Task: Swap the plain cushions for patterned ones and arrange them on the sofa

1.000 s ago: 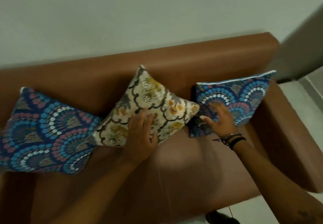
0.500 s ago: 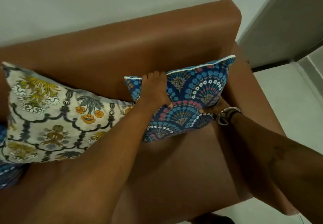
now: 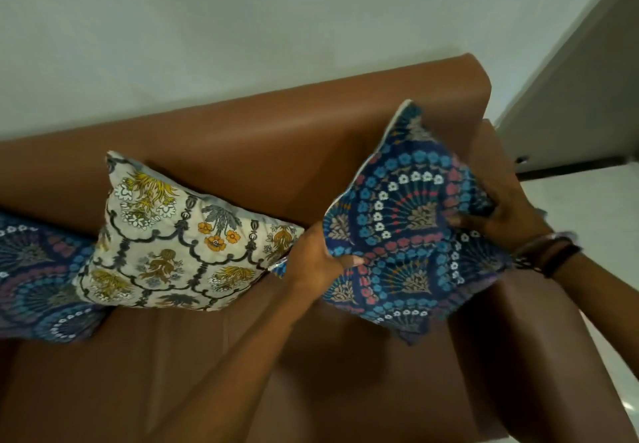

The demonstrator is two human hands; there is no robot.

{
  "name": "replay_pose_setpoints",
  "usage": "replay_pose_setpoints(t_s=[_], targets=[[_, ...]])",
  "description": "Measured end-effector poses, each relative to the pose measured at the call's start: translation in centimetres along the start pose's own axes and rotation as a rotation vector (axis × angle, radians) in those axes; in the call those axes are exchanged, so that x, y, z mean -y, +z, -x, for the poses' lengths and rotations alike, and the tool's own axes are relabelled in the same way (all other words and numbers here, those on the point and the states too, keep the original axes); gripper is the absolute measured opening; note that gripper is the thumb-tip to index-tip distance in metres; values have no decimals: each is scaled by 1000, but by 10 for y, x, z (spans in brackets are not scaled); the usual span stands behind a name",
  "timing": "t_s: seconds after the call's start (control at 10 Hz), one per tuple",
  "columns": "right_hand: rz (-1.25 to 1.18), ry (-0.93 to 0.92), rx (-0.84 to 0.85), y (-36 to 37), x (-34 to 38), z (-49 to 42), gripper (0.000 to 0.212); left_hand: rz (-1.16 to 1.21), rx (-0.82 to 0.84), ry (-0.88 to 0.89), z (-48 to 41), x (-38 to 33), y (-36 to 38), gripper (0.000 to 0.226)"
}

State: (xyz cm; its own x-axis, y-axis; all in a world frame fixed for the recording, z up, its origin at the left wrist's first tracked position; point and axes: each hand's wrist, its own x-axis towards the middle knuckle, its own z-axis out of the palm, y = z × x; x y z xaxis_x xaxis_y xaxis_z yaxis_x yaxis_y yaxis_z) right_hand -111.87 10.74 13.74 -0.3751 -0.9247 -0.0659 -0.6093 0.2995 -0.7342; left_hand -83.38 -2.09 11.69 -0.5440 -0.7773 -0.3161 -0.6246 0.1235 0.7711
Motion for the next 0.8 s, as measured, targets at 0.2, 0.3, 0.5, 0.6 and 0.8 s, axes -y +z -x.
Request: replay_pose_setpoints(t_s=[0.2, 0.3, 0.5, 0.6, 0.8], targets=[[210, -36, 30, 45, -7, -54, 53, 39, -94, -93, -29, 34, -6, 64], [304, 49, 47, 48, -10, -70, 53, 36, -108, -60, -46, 43, -2, 61], [235, 80, -142, 48, -25, -55, 48, 29, -105, -2, -57, 40, 10, 55], [103, 212, -62, 45, -32, -43, 61, -27, -90, 2, -55, 30, 10, 53], [407, 275, 3, 39, -18, -32, 95, -34, -113, 94, -25, 12, -16, 62]])
